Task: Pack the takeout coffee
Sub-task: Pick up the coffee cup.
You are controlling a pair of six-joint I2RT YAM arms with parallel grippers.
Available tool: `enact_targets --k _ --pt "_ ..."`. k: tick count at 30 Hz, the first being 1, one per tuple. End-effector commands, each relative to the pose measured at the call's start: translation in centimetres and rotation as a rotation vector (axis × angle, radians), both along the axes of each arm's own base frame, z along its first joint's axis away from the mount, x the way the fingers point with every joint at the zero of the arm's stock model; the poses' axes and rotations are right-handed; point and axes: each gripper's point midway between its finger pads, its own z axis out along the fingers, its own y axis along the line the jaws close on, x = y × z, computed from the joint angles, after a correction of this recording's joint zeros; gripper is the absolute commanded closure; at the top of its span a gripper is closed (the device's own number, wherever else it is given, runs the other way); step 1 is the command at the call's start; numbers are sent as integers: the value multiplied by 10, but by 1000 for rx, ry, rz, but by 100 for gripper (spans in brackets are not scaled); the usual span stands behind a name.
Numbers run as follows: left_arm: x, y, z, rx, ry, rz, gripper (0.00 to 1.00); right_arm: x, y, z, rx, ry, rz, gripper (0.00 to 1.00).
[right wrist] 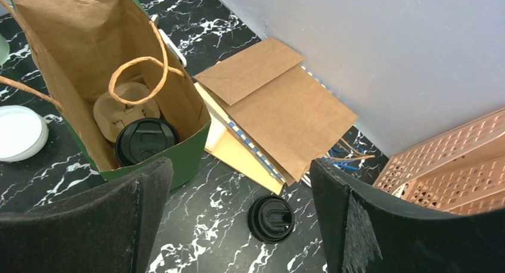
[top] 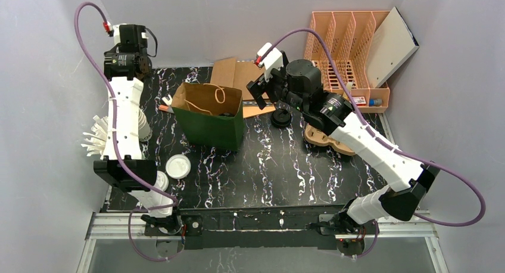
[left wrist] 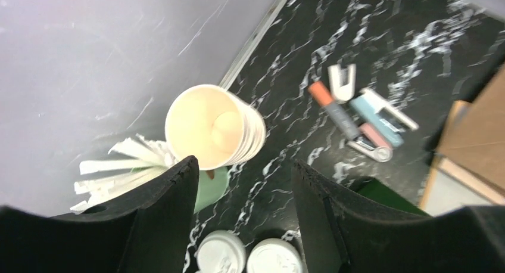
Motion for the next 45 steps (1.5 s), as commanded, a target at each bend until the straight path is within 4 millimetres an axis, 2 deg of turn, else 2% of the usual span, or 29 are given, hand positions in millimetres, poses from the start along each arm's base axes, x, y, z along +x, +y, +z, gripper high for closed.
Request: enact_targets --k 1,7,10,14,21,28,37,41,45 --pt "-29 35 -15 29 49 155 44 -1 6 8 34 47 3 7" --pt "-46 55 -49 -25 89 202 51 -1 15 -2 13 89 34 8" --pt "-45 57 -60 -50 96 197 56 -1 17 -4 10 101 36 9" --pt "-43 57 -72 -76 105 200 68 -2 16 -7 -3 120 38 10" --pt "-32 52 -89 -130 98 169 65 -7 20 -10 -9 138 57 11" --pt "-17 49 -100 -154 95 144 69 -7 27 -13 -14 148 85 11" --pt "-10 49 -114 -164 122 138 69 -7 31 -14 -15 154 96 12" --pt "-10 50 -117 -159 132 144 71 -6 31 -13 -14 150 94 12" --pt "-10 51 -120 -157 141 144 78 -7 30 -15 -18 154 95 12"
